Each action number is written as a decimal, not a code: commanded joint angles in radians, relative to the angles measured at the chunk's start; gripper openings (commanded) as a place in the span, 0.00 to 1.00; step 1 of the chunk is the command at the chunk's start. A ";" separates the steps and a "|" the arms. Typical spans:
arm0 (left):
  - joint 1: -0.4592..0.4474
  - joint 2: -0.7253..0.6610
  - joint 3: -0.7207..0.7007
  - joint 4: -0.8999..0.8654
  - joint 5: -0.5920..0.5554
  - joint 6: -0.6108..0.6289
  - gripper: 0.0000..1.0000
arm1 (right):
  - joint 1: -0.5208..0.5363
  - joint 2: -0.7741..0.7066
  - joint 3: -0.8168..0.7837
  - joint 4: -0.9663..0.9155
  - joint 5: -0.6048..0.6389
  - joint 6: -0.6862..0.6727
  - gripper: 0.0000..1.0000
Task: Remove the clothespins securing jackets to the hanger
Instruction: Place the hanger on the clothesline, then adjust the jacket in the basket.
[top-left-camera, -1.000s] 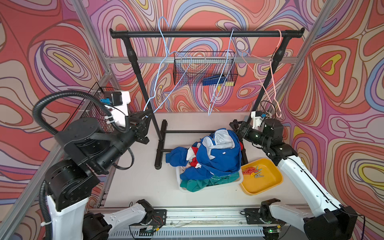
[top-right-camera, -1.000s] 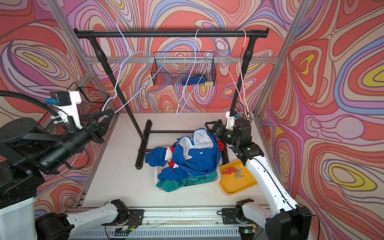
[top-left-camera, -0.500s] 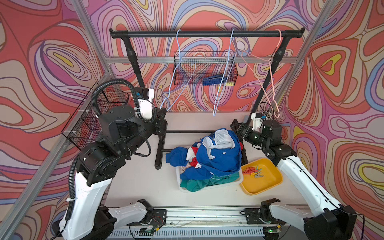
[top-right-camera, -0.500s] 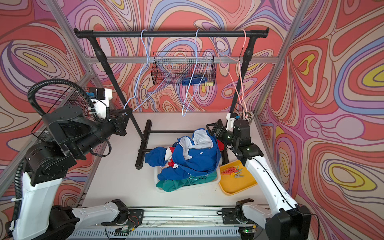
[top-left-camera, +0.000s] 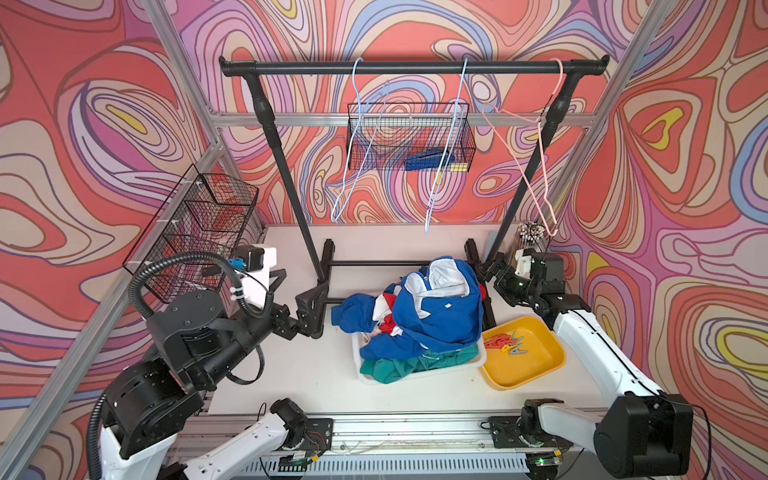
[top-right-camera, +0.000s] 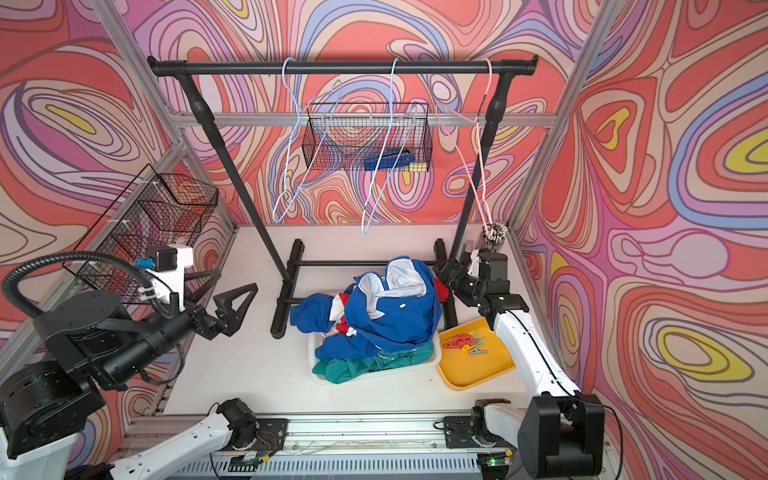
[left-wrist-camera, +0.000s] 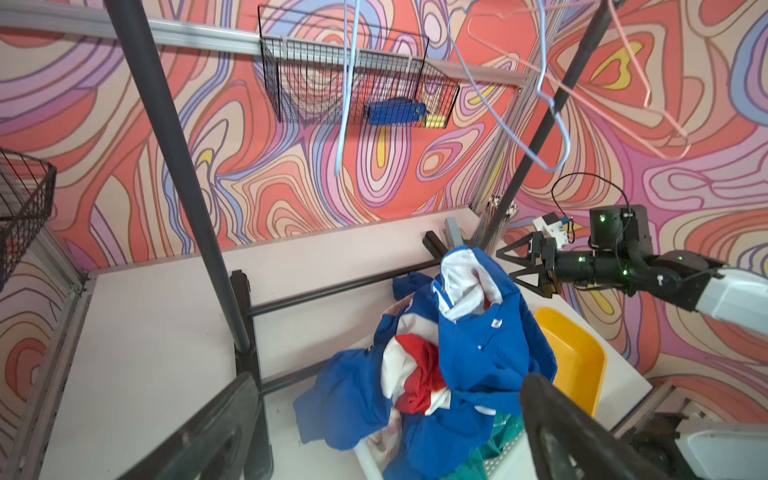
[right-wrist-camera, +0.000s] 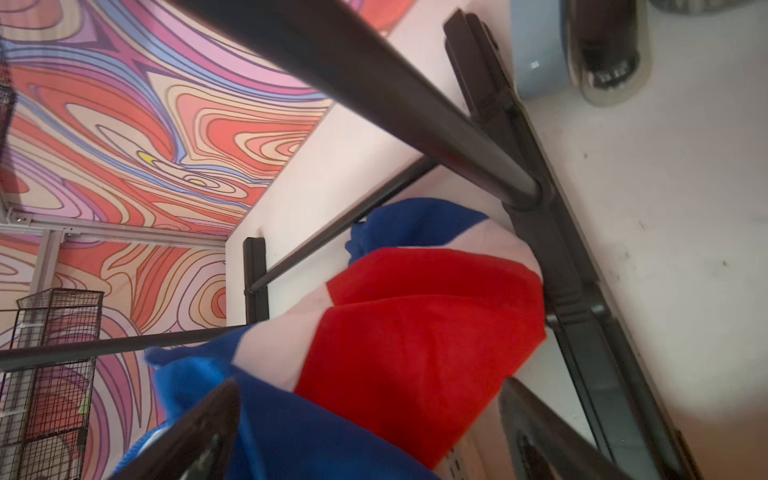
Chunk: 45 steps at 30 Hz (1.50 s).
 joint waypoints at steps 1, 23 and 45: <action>0.001 -0.025 -0.150 -0.059 0.064 -0.016 1.00 | -0.012 0.043 -0.063 0.056 -0.034 0.054 0.98; 0.001 0.243 -0.575 0.371 0.194 -0.112 1.00 | -0.009 0.320 -0.057 0.292 -0.108 0.147 0.69; 0.012 0.422 -0.660 0.496 0.235 -0.155 0.53 | 0.514 0.029 0.146 0.048 0.066 -0.012 0.00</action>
